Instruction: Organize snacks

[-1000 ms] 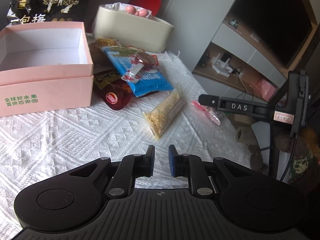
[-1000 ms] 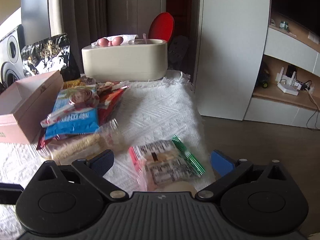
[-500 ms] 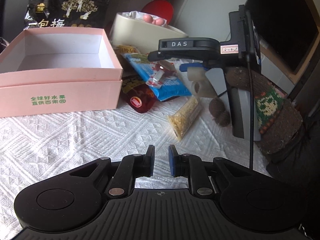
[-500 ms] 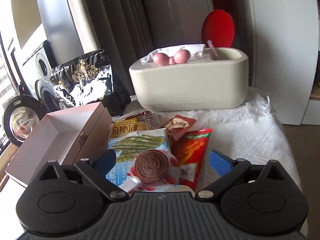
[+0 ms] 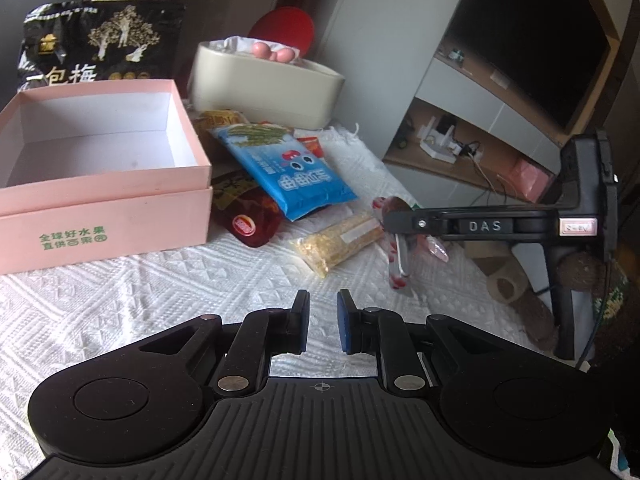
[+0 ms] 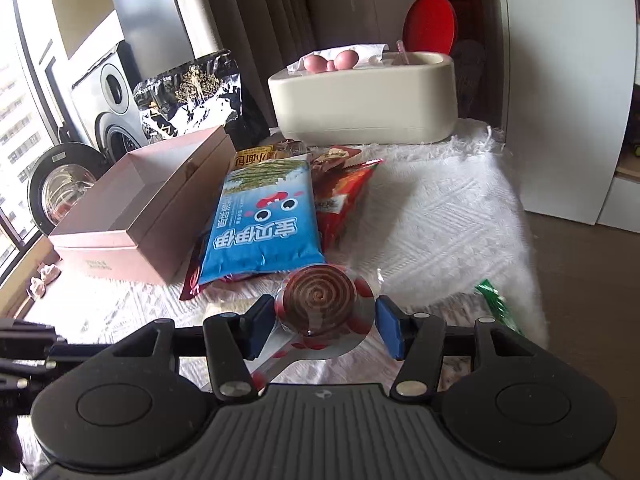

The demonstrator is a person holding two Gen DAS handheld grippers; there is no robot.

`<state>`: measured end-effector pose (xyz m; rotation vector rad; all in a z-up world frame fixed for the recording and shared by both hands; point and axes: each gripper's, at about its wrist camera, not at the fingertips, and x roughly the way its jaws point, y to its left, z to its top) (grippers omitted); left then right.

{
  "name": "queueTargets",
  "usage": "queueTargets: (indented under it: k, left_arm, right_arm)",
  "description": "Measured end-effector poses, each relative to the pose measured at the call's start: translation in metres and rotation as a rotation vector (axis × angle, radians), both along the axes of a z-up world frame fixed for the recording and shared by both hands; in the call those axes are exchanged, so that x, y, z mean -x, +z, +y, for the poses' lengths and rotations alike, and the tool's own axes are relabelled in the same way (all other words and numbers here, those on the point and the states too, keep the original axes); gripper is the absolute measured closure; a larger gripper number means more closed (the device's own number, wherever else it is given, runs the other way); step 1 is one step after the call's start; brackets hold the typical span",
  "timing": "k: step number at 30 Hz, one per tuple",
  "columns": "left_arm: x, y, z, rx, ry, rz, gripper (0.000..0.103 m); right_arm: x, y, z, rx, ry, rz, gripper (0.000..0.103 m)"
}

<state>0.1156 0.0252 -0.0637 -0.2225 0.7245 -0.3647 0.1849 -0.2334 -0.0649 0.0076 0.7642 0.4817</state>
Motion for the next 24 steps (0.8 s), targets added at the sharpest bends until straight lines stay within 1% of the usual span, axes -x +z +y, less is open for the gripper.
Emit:
queueTargets:
  k: [1, 2, 4, 8, 10, 11, 12, 13, 15, 17, 19, 22, 24]
  left_arm:
    - [-0.002, 0.001, -0.003, -0.006, -0.008, -0.002, 0.086]
    - [-0.004, 0.003, -0.006, -0.014, -0.016, -0.007, 0.086]
    - [-0.01, 0.007, -0.013, -0.029, -0.028, -0.022, 0.086]
    - [-0.018, 0.015, -0.027, -0.048, -0.051, -0.037, 0.086]
    - [-0.021, 0.016, -0.034, -0.055, -0.075, -0.038, 0.086]
    - [-0.023, 0.016, -0.039, -0.067, -0.09, -0.04, 0.086]
    - [-0.026, 0.016, -0.043, -0.081, -0.111, -0.046, 0.086]
    - [-0.03, 0.016, -0.047, -0.095, -0.128, -0.056, 0.086]
    - [-0.043, 0.016, -0.055, -0.13, -0.148, -0.084, 0.086]
    - [-0.062, 0.013, -0.057, -0.157, -0.151, -0.088, 0.086]
    - [-0.079, 0.008, -0.057, -0.171, -0.142, -0.076, 0.086]
    - [-0.098, 0.0, -0.054, -0.144, -0.148, -0.049, 0.086]
    - [-0.104, -0.007, -0.054, -0.103, -0.198, -0.02, 0.086]
  right_arm:
    - [0.006, 0.002, -0.006, 0.027, -0.021, -0.04, 0.034]
    - [0.01, 0.002, -0.013, 0.051, -0.041, -0.073, 0.027]
    - [0.01, 0.001, -0.022, 0.071, -0.059, -0.099, 0.025]
    - [0.001, -0.007, -0.034, 0.037, -0.112, -0.055, 0.02]
    - [0.0, -0.008, -0.038, 0.025, -0.138, -0.08, 0.018]
    - [-0.001, -0.009, -0.039, 0.025, -0.155, -0.098, 0.015]
    - [-0.003, -0.01, -0.042, 0.022, -0.166, -0.108, 0.014]
    - [-0.008, -0.013, -0.044, 0.019, -0.183, -0.096, 0.014]
    - [-0.017, -0.019, -0.05, -0.011, -0.216, -0.032, 0.014]
    - [-0.016, -0.024, -0.055, -0.076, -0.189, 0.017, 0.014]
    - [-0.007, -0.027, -0.053, -0.098, -0.155, 0.037, 0.014]
    - [0.01, -0.03, -0.046, -0.074, -0.13, 0.028, 0.014]
    - [0.019, -0.029, -0.044, -0.074, -0.114, 0.027, 0.014]
